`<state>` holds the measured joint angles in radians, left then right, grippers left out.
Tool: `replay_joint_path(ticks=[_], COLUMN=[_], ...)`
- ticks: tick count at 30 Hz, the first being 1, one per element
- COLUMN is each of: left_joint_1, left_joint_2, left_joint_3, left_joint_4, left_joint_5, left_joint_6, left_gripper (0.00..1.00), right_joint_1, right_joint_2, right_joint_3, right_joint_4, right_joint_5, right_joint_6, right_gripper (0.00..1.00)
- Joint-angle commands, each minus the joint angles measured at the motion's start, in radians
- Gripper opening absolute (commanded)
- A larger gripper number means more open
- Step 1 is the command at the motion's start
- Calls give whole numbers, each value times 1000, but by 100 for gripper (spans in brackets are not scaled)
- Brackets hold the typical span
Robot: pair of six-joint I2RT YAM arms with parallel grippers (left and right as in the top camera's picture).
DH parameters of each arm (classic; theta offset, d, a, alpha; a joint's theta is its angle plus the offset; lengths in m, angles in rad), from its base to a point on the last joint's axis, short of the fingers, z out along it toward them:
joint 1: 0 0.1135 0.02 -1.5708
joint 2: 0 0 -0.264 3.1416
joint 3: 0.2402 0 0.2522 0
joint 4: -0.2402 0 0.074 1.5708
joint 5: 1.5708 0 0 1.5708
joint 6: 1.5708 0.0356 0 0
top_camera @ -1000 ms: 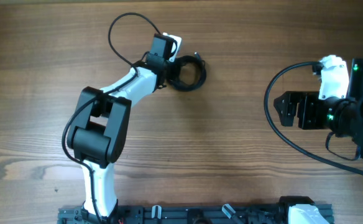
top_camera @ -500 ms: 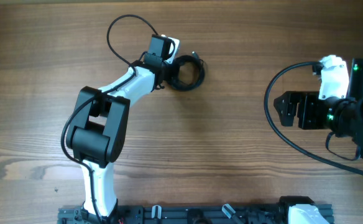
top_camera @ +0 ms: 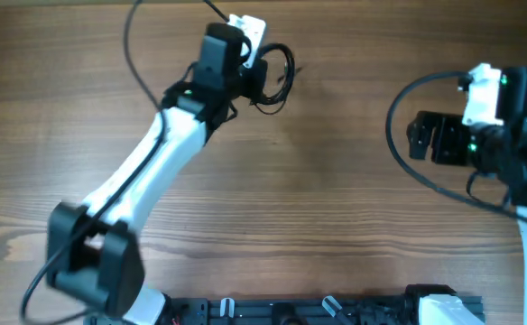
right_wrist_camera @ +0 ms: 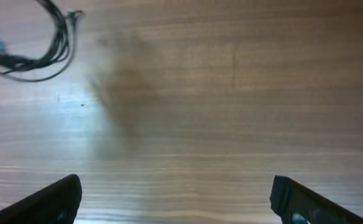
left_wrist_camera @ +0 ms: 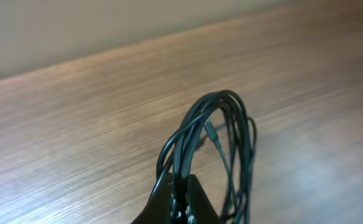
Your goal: Untangle cables
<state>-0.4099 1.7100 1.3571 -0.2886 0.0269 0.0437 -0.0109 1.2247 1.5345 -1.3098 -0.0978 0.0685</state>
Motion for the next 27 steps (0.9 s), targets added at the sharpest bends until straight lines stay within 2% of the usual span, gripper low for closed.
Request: replay_joint_path(ticks=[1,3,7,9,10,14,15,17,18,21,22,27], left_joint_1=[5,17,83,111,121,128,128,126,126,126,126,123], left_joint_2=[-109,-171,-212,-208,-208,-209,-209,-209,-209,-209,-208,-209], left_joint_3=[5,5,5,5,5,5,5,5,5,5,5,5], left_joint_4=[-64,-87,-21,5,7,14,29,43,44,43,42,38], left_joint_5=[116,293,602,736,747,806,822,822,822,822,821,822], left_joint_6=[-9,-61,-213,-218,-250,-283,-304,-322,-322,-322,-322,-322], left_gripper=[4,4,4,4,4,4,4,4,4,4,4,4], right_joint_1=[-3,-3,-3,-3,-3,-3,-3,-3,-3,-3,-3,-3], right_joint_2=[27,42,132,195,226,261,261,261,261,261,261,261], right_joint_3=[-28,-62,-85,-86,-86,-86,-86,-86,-86,-86,-86,-86], right_joint_4=[84,179,262,254,255,309,324,354,374,429,439,523], right_joint_5=[-196,-360,-375,-375,-384,-503,-537,-555,-570,-603,-639,-667], right_joint_6=[-186,-283,-185,-173,-174,-203,-208,-195,-190,-135,-135,-11], right_gripper=[100,100,100,96,80,48,51,49,54,56,61,54])
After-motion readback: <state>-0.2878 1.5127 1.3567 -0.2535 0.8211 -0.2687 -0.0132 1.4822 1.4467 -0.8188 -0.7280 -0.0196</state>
